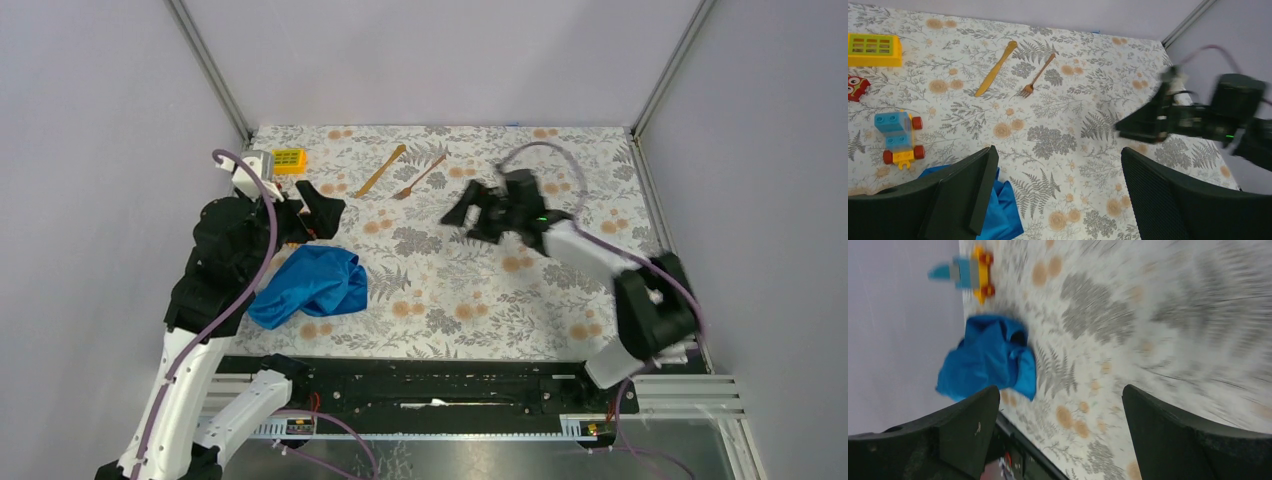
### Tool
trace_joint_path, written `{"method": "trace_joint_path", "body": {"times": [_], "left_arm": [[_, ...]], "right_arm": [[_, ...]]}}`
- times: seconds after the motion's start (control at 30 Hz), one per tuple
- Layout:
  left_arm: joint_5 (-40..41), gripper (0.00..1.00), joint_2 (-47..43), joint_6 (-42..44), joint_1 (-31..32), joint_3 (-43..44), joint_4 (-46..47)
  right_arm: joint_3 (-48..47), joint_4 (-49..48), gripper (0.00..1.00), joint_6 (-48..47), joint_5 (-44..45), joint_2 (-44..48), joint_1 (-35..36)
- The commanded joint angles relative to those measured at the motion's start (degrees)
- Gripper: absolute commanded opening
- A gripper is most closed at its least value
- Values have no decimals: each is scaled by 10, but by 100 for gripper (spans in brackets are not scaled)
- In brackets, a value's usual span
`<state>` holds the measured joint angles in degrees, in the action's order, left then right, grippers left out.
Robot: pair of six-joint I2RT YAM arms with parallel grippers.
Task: Fold the napkin into a case and place the utensils inside
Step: Move the crumpled napkin to the corner of the board.
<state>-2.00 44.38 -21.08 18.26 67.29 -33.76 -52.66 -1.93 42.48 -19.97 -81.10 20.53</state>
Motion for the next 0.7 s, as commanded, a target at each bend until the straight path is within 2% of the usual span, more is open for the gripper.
{"method": "trace_joint_path", "body": {"times": [0.0, 0.1, 0.2, 0.4, 0.47, 0.57, 0.6, 0.67], "left_arm": [[-8, 99, -51, 19, -4, -2, -2], [8, 99, -75, 23, -3, -11, -10], [18, 99, -88, 27, -3, -12, -19], [42, 99, -101, 18, -3, -12, -18], [47, 99, -103, 13, -3, -15, -14], [50, 99, -105, 0, -4, -19, -10], [50, 99, -104, -4, -3, -20, -11], [47, 99, -101, -14, -3, -20, -11]], "right_arm": [[-99, -141, 100, 56, -130, -168, 158], [-161, -191, 100, 71, -118, -254, 245], [-213, -219, 100, 81, -110, -321, 303], [-329, -153, 98, 68, -51, -428, 374], [-360, -115, 86, 60, -13, -449, 384], [-366, -72, 43, 48, 49, -447, 383], [-354, -56, 33, 33, 78, -433, 383], [-311, -20, 20, -6, 142, -378, 381]]}}
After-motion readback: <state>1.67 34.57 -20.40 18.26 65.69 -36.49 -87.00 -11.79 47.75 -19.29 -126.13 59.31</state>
